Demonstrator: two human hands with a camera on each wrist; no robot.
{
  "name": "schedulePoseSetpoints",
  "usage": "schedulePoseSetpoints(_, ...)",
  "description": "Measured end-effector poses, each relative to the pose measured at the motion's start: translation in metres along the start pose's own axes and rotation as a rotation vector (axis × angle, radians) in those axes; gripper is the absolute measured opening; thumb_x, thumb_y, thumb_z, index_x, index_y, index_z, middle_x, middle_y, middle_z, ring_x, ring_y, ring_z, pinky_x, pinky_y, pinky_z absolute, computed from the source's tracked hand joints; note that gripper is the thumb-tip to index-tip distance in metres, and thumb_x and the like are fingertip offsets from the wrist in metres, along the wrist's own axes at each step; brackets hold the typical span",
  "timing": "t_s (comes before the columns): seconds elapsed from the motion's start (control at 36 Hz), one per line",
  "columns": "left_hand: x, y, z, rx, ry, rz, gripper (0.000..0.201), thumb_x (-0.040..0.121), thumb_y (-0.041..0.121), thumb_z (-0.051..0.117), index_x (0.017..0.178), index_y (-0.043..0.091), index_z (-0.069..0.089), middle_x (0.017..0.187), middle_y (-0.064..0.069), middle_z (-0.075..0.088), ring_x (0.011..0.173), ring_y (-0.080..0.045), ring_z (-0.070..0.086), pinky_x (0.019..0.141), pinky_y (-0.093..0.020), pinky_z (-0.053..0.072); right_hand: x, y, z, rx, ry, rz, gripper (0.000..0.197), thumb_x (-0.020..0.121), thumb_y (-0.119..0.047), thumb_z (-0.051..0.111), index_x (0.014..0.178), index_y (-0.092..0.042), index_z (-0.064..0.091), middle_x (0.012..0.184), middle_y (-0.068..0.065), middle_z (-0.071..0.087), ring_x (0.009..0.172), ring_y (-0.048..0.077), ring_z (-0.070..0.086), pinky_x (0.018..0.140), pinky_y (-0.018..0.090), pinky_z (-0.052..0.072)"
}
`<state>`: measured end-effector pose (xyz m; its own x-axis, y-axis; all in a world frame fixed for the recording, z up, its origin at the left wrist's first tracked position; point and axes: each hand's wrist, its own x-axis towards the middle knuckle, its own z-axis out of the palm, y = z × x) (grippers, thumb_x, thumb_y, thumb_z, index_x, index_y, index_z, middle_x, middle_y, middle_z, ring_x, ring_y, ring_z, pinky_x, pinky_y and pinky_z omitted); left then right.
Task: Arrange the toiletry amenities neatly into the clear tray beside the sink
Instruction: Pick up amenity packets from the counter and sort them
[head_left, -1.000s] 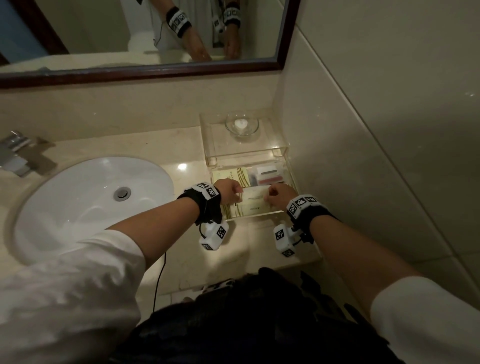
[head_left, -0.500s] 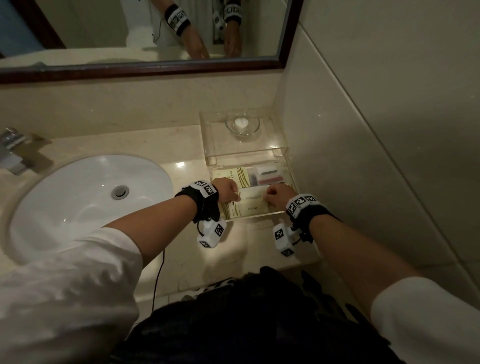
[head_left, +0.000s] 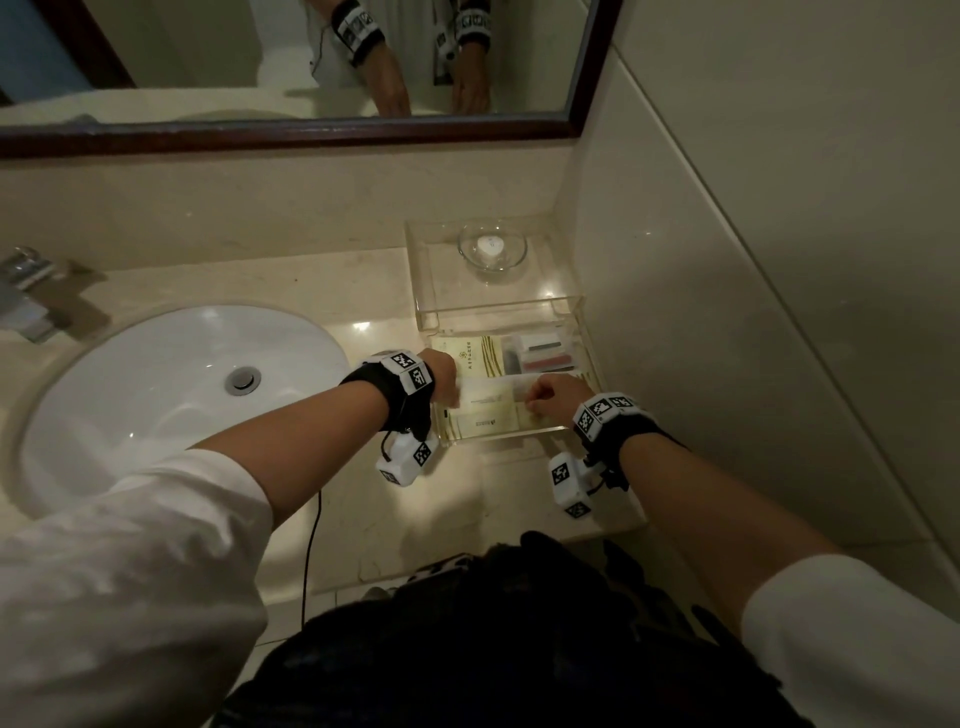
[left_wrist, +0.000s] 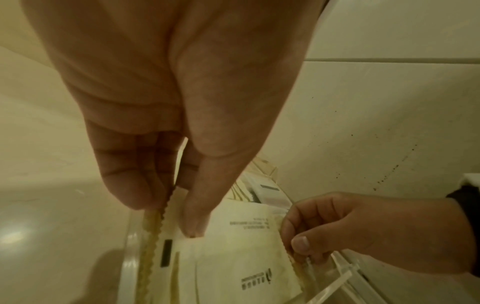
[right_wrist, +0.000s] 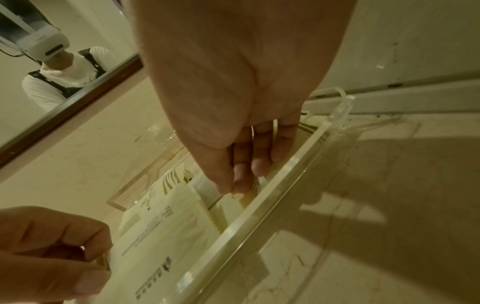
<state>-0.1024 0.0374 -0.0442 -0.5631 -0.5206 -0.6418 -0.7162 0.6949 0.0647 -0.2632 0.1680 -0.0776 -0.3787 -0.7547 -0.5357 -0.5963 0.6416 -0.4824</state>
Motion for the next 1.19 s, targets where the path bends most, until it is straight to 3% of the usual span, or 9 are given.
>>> schedulePoseSetpoints(0.17, 0.006, 0.000, -0.001, -0.054, 0.027, 0.036, 0.029, 0.085, 0.025, 0.064, 0.106, 0.006, 0.068, 0.104, -0.007, 0.067, 0.099, -0.024, 0.062, 0.081, -0.029, 0.049, -0.003, 0.004, -0.004, 0.055, 0.085, -0.030, 0.015, 0.088, -0.017, 0.063, 0.100, -0.010, 0.068, 0.106, 0.007, 0.069, 0.100, 0.022, 0.062, 0.083, 0.027, 0.046)
schedulePoseSetpoints(0.28, 0.009, -0.002, 0.002, -0.172, 0.102, 0.080, 0.028, 0.082, 0.024, 0.068, 0.106, 0.010, 0.063, 0.108, -0.008, 0.065, 0.104, -0.026, 0.060, 0.086, -0.033, 0.049, -0.004, 0.013, -0.006, 0.087, 0.201, -0.009, 0.016, 0.088, -0.017, 0.062, 0.103, -0.011, 0.065, 0.097, 0.001, 0.064, 0.090, 0.016, 0.058, 0.077, 0.024, 0.043)
schedulePoseSetpoints(0.42, 0.012, -0.001, 0.009, -0.343, 0.167, 0.151, 0.030, 0.079, 0.039, 0.073, 0.097, 0.020, 0.058, 0.102, -0.003, 0.066, 0.095, -0.022, 0.062, 0.084, -0.032, 0.049, -0.007, 0.022, -0.007, 0.058, 0.226, -0.013, 0.014, 0.085, -0.013, 0.062, 0.099, -0.010, 0.062, 0.098, 0.005, 0.063, 0.093, 0.022, 0.060, 0.080, 0.029, 0.046)
schedulePoseSetpoints(0.61, 0.011, 0.000, 0.018, -0.398, 0.168, 0.160, 0.031, 0.079, 0.021, 0.076, 0.105, 0.015, 0.060, 0.107, -0.007, 0.066, 0.093, -0.024, 0.065, 0.084, -0.033, 0.052, -0.009, 0.025, -0.006, 0.078, 0.213, -0.014, 0.022, 0.084, -0.013, 0.063, 0.105, -0.007, 0.062, 0.111, 0.011, 0.063, 0.101, 0.025, 0.061, 0.085, 0.031, 0.048)
schedulePoseSetpoints(0.78, 0.015, -0.007, 0.020, -0.428, 0.159, 0.195, 0.032, 0.078, 0.017, 0.076, 0.107, 0.021, 0.063, 0.108, -0.004, 0.065, 0.076, -0.014, 0.061, 0.069, -0.023, 0.048, -0.007, 0.021, -0.010, 0.095, 0.258, 0.025, 0.023, 0.085, -0.017, 0.064, 0.106, -0.006, 0.061, 0.109, 0.011, 0.064, 0.101, 0.026, 0.060, 0.085, 0.031, 0.046)
schedulePoseSetpoints(0.86, 0.016, -0.008, 0.018, -0.376, 0.178, 0.192, 0.038, 0.076, 0.024, 0.078, 0.111, 0.022, 0.063, 0.109, -0.003, 0.063, 0.089, -0.018, 0.063, 0.078, -0.027, 0.050, -0.008, 0.018, -0.011, 0.090, 0.282, 0.017, 0.022, 0.085, -0.015, 0.063, 0.106, -0.006, 0.061, 0.108, 0.010, 0.064, 0.100, 0.025, 0.060, 0.079, 0.027, 0.043)
schedulePoseSetpoints(0.94, 0.017, -0.010, 0.014, -0.344, 0.319, 0.183, 0.043, 0.075, 0.036, 0.076, 0.114, 0.023, 0.062, 0.114, -0.006, 0.052, 0.103, -0.023, 0.055, 0.092, -0.034, 0.048, -0.005, 0.014, -0.012, 0.070, 0.314, -0.029, 0.020, 0.085, -0.014, 0.062, 0.103, -0.007, 0.061, 0.106, 0.011, 0.064, 0.097, 0.026, 0.060, 0.077, 0.028, 0.044)
schedulePoseSetpoints(1.03, 0.019, -0.014, 0.009, -0.338, 0.445, 0.163, 0.040, 0.084, 0.029, 0.068, 0.122, 0.022, 0.059, 0.126, -0.010, 0.044, 0.117, -0.027, 0.047, 0.100, -0.036, 0.043, 0.000, 0.009, -0.013, -0.009, 0.360, -0.097, 0.020, 0.083, -0.015, 0.064, 0.101, -0.007, 0.060, 0.106, 0.011, 0.061, 0.096, 0.027, 0.059, 0.080, 0.030, 0.045)
schedulePoseSetpoints(1.19, 0.019, -0.019, 0.009, -0.146, 0.352, 0.198, 0.054, 0.090, 0.016, 0.057, 0.141, 0.025, 0.042, 0.145, -0.008, 0.035, 0.129, -0.028, 0.042, 0.102, -0.039, 0.043, 0.011, 0.000, -0.019, -0.193, 0.295, -0.136, 0.039, 0.085, -0.014, 0.061, 0.123, -0.014, 0.055, 0.128, 0.011, 0.051, 0.117, 0.027, 0.050, 0.098, 0.036, 0.044)
